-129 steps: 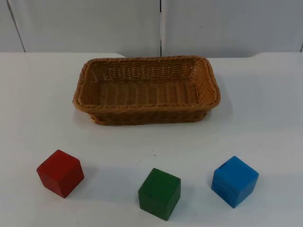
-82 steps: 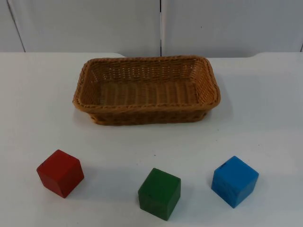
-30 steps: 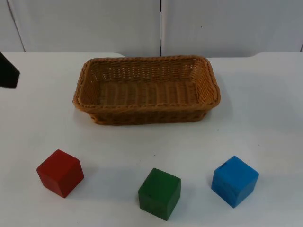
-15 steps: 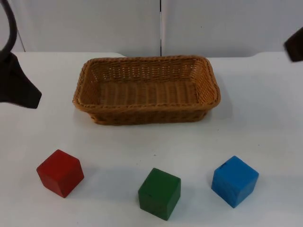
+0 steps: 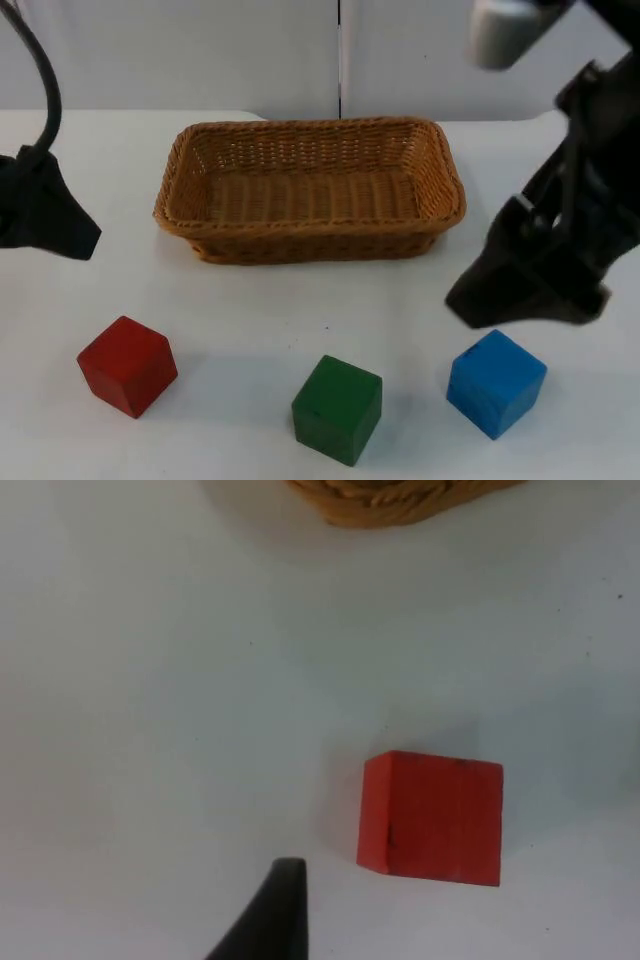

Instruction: Pick up one cube with each hand and place exactly two cubes into the same basket, leaving the remaining cube outside.

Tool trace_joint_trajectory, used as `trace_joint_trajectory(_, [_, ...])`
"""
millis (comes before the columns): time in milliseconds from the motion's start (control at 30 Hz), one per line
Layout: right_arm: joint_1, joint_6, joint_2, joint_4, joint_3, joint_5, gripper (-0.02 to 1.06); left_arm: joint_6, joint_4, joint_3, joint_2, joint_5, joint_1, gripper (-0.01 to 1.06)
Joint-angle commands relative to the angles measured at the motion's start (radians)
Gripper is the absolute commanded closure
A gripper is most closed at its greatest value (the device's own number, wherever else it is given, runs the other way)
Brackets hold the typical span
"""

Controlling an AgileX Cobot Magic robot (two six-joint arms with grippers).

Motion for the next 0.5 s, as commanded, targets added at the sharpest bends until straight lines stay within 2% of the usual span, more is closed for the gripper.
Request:
trace_joint_trajectory(0, [0.025,0.001,0.018,-0.008,-0.008,-0.028,-0.01,0.013,-0.022,-0.005,0.016,-0.010,0.000,0.00])
trace_joint_trajectory(267, [0.070,0.001,0.101,-0.034,-0.008,-0.109,-0.01,0.085,-0.066,-0.005,0.080,-0.013,-0.002,0.00])
trace_joint_trajectory(467, [0.070,0.001,0.164,-0.034,-0.008,-0.166,-0.01,0.090,-0.060,-0.005,0.143,-0.052,-0.050,0.00])
